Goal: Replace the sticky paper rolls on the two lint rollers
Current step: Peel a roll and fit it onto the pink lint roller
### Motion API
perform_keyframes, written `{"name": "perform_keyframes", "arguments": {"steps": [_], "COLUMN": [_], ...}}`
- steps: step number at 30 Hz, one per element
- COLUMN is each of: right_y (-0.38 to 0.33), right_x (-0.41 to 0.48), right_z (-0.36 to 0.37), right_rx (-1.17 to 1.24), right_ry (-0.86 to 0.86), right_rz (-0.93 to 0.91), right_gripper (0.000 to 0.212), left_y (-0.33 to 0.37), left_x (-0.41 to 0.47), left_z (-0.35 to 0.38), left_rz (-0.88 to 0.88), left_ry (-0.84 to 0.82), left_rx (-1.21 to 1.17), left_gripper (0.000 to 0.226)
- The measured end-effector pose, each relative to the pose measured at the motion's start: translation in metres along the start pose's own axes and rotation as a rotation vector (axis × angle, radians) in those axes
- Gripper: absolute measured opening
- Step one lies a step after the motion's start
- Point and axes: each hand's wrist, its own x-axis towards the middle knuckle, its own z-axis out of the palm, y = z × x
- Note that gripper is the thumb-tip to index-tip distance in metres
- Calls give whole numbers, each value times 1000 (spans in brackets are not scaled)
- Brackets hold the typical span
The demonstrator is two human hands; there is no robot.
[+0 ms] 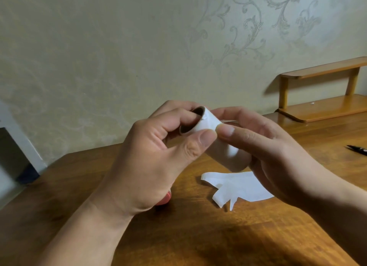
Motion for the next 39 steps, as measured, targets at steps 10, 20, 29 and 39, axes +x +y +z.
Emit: {"name": "perform_keyframes", "arguments": {"steps": [10, 20, 29, 39], "right_y": [-7, 5, 4, 7], "right_x": [-2, -14, -19, -20], "right_z": [5, 32, 45, 47], "right_rx": [-189, -139, -83, -99], "right_ry": [2, 198, 253, 278], "right_rz": [-29, -152, -177, -198], "right_gripper": [47, 37, 34, 37], "left_y": [-9, -6, 3, 3], "left_x": [1, -3, 2, -3], "left_z": [8, 35, 44, 47], "left_rz": [17, -189, -238, -223], "left_ry": [152, 157, 202, 201], "left_rx": [-18, -557, -754, -761], "left_gripper": [15, 5, 18, 24]}}
